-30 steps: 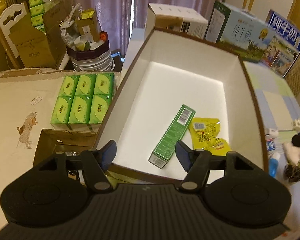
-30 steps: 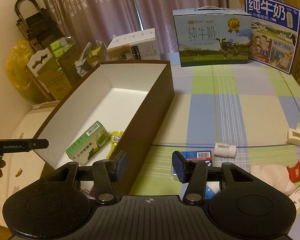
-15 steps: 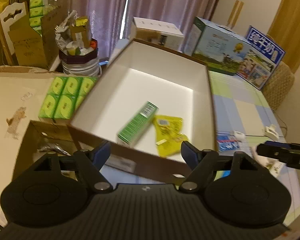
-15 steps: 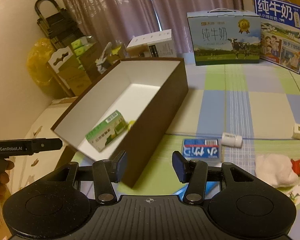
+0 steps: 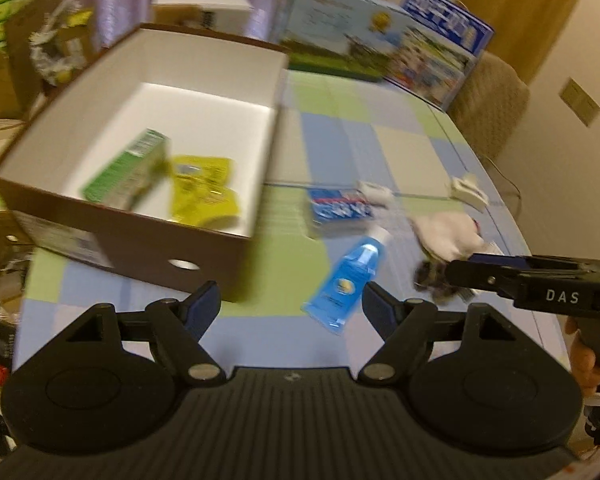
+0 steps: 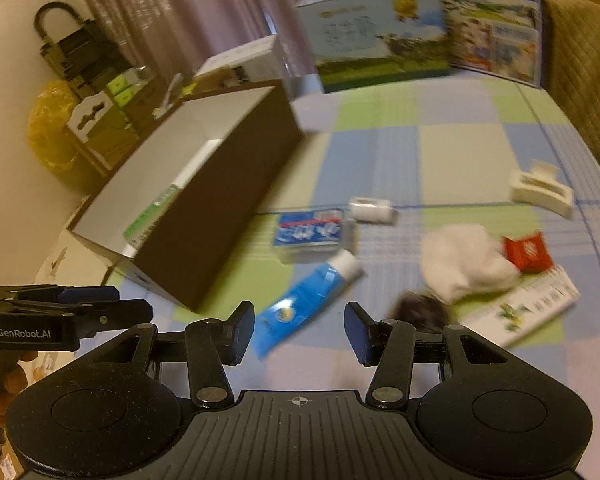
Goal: Organize objects
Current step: 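Move both tools back over the remaining items on the tablecloth, then grasp blue toothpaste tube with left tool while right tool grasps white bird-print box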
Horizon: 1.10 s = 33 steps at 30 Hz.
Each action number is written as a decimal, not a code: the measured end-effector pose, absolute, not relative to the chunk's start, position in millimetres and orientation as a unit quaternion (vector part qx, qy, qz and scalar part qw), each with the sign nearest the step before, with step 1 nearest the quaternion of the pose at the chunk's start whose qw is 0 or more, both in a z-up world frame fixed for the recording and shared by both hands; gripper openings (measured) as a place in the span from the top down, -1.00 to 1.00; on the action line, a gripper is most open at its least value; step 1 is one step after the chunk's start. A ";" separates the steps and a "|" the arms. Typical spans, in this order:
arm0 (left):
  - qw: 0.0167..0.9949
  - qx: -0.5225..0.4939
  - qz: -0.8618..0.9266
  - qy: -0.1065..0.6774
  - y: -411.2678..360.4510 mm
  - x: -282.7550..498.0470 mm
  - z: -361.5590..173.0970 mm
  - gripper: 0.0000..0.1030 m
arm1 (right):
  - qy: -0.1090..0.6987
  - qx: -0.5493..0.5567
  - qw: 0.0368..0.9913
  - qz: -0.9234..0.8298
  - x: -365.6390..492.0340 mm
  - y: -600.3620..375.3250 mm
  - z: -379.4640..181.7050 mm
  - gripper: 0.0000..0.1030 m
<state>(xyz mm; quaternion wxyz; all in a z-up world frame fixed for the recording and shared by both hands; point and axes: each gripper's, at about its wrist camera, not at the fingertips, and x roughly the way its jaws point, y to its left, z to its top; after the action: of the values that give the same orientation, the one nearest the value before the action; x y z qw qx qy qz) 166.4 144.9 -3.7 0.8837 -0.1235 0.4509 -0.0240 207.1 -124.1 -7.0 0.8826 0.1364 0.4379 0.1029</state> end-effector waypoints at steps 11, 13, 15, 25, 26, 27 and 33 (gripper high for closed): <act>0.873 -0.087 -0.069 0.474 70.4 201.5 -28.7 -0.44 | 0.446 0.157 0.881 0.028 184.8 -195.0 -22.5 0.09; 0.872 -0.080 -0.070 0.477 62.2 208.5 -35.9 -0.44 | 0.449 0.162 0.879 0.014 183.1 -205.0 -27.3 0.09; 0.873 -0.072 -0.074 0.477 54.8 216.7 -42.9 -0.44 | 0.452 0.167 0.876 0.000 181.8 -215.7 -32.2 0.09; 0.871 -0.014 -0.087 0.483 35.7 265.3 -76.4 -0.24 | 0.465 0.188 0.863 -0.051 179.5 -255.2 -46.5 0.09; 0.870 -0.008 -0.092 0.484 35.4 270.2 -80.7 -0.22 | 0.466 0.190 0.862 -0.054 179.8 -257.7 -47.1 0.09; 0.869 -0.003 -0.091 0.485 34.9 273.7 -84.4 -0.20 | 0.467 0.192 0.861 -0.057 180.1 -260.2 -47.7 0.09; 0.862 0.025 -0.104 0.495 30.8 290.0 -103.8 -0.08 | 0.471 0.200 0.856 -0.073 181.0 -269.8 -51.3 0.09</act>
<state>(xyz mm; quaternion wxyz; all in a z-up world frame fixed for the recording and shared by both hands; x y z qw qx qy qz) 290.0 30.8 -103.8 0.8622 0.0249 0.4951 -0.1043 181.0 -269.8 -51.3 0.8562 0.1999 0.4707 -0.0729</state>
